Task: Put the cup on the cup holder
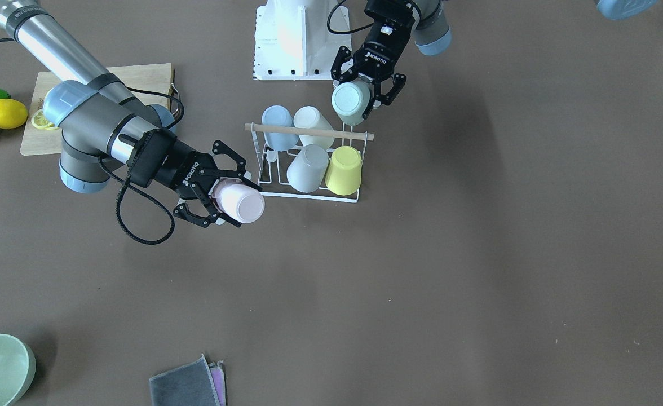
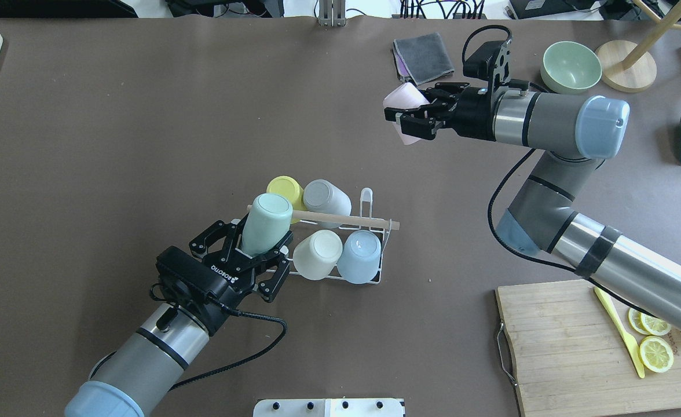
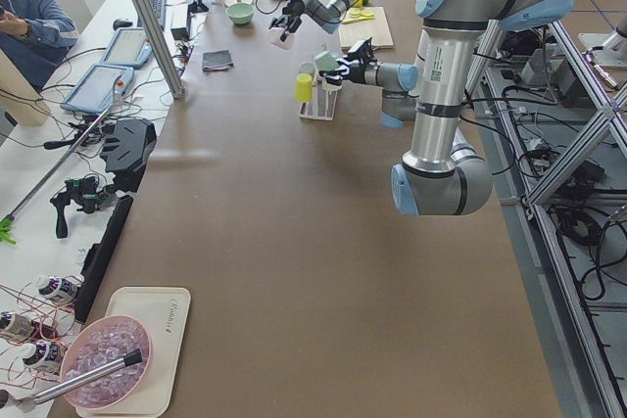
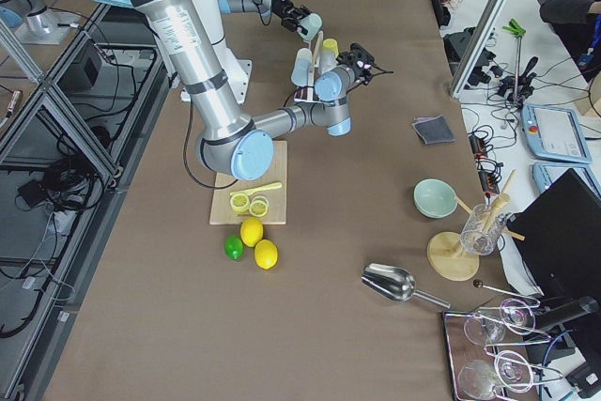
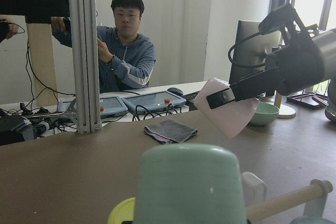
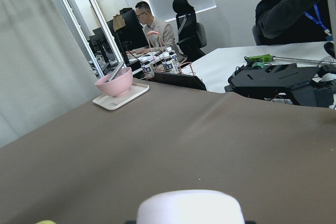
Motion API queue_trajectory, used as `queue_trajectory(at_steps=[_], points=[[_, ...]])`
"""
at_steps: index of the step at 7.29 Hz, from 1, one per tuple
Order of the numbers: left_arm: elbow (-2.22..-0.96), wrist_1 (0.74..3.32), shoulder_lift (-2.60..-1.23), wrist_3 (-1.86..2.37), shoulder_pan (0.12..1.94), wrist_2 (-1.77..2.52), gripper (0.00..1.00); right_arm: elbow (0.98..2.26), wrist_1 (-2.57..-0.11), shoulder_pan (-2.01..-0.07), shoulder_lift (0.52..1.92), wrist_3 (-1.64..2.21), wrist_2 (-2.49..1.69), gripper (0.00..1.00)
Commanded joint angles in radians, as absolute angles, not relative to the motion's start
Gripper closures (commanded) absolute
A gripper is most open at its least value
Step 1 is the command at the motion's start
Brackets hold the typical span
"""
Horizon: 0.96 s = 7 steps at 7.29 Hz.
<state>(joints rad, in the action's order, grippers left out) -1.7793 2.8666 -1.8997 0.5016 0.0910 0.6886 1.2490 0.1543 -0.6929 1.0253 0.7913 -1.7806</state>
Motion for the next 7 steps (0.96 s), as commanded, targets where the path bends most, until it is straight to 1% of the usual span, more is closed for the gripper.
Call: queue_trajectory(at_steps=[1,3,5,7], points=[[-1.764,2.873,-1.91,0.505,0.094,0.683,0.64,1.241,0.18,-0.68,0.979,0.796,-1.773,1.0],[-1.763,2.875,-1.91,0.506,0.094,0.683,0.64,1.243,0.184,-0.658,0.956,0.799,-1.779,1.0],[-1.752,2.89,-1.911,0.508,0.094,0.683,0.64,1.246,0.193,-0.653,0.951,0.801,-1.897,1.0],[-1.744,2.898,-1.911,0.508,0.094,0.683,0.6,1.244,0.271,-0.655,0.96,0.801,-1.975,1.0]])
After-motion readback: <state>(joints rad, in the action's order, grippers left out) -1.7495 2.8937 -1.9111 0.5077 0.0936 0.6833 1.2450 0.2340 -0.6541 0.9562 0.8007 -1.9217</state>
